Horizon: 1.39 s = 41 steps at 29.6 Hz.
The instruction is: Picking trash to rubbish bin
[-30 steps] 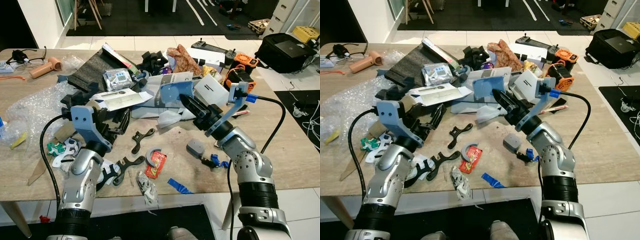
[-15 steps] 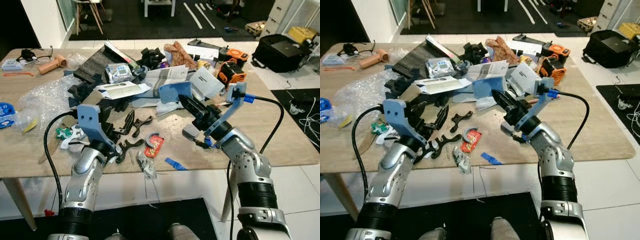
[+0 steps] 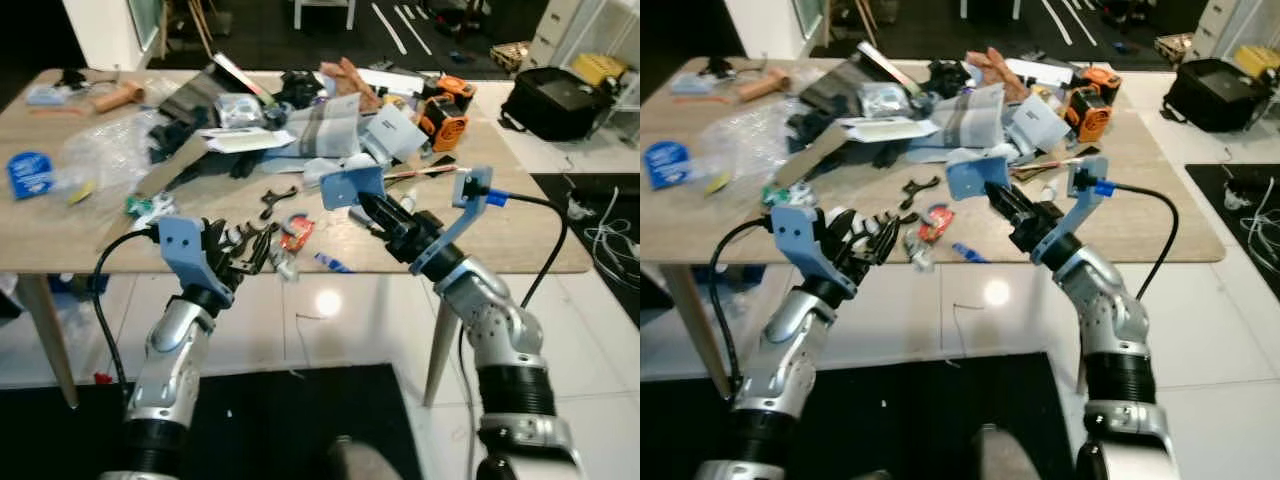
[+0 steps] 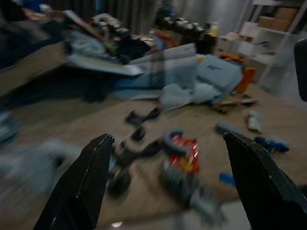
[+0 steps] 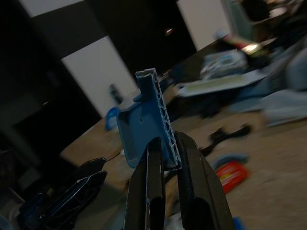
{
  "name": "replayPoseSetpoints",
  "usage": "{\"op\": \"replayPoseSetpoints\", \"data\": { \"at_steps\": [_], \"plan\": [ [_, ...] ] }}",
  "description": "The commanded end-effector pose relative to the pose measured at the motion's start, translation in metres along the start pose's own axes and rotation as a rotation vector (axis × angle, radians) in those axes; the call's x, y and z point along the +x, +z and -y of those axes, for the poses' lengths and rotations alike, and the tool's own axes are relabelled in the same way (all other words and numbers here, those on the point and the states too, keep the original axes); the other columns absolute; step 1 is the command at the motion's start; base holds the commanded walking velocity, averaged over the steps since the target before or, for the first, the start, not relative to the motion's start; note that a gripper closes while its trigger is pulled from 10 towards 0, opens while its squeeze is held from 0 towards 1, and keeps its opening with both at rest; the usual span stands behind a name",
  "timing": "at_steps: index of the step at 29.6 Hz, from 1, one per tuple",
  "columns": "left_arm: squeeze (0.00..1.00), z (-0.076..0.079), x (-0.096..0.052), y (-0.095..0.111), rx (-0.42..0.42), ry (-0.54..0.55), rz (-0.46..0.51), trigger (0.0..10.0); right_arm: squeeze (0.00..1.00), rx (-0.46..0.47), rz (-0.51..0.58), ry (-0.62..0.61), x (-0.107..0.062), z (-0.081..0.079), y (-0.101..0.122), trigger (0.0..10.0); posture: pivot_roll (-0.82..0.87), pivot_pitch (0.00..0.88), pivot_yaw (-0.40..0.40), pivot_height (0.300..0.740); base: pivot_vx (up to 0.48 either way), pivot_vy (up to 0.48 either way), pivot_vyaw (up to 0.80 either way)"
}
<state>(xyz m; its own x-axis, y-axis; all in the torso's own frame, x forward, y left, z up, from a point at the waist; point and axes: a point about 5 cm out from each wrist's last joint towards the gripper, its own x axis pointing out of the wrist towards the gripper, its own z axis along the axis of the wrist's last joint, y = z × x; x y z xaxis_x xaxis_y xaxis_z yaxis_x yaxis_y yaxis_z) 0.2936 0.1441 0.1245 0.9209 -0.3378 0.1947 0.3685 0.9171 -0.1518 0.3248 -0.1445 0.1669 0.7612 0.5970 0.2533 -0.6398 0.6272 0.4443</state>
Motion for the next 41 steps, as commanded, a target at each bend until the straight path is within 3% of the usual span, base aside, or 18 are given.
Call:
{"op": "replayPoseSetpoints", "data": {
  "at_steps": [1, 41],
  "plan": [
    [0.0, 0.0011, -0.0008, -0.0022, 0.002, -0.008, -0.008, 10.0, 0.0, 0.001, -0.012, -0.009, -0.0005, 0.0009, -0.0026, 10.0, -0.07, 0.0, -0.02, 0.74, -0.39, 0.0, 0.0],
    [0.0, 0.0016, -0.0002, -0.0029, 0.013, -0.017, -0.005, 10.0, 0.0, 0.012, -0.019, -0.018, 0.0003, 0.0025, -0.004, 10.0, -0.07, 0.0, -0.023, 0.74, -0.387, 0.0, 0.0]
  ]
}}
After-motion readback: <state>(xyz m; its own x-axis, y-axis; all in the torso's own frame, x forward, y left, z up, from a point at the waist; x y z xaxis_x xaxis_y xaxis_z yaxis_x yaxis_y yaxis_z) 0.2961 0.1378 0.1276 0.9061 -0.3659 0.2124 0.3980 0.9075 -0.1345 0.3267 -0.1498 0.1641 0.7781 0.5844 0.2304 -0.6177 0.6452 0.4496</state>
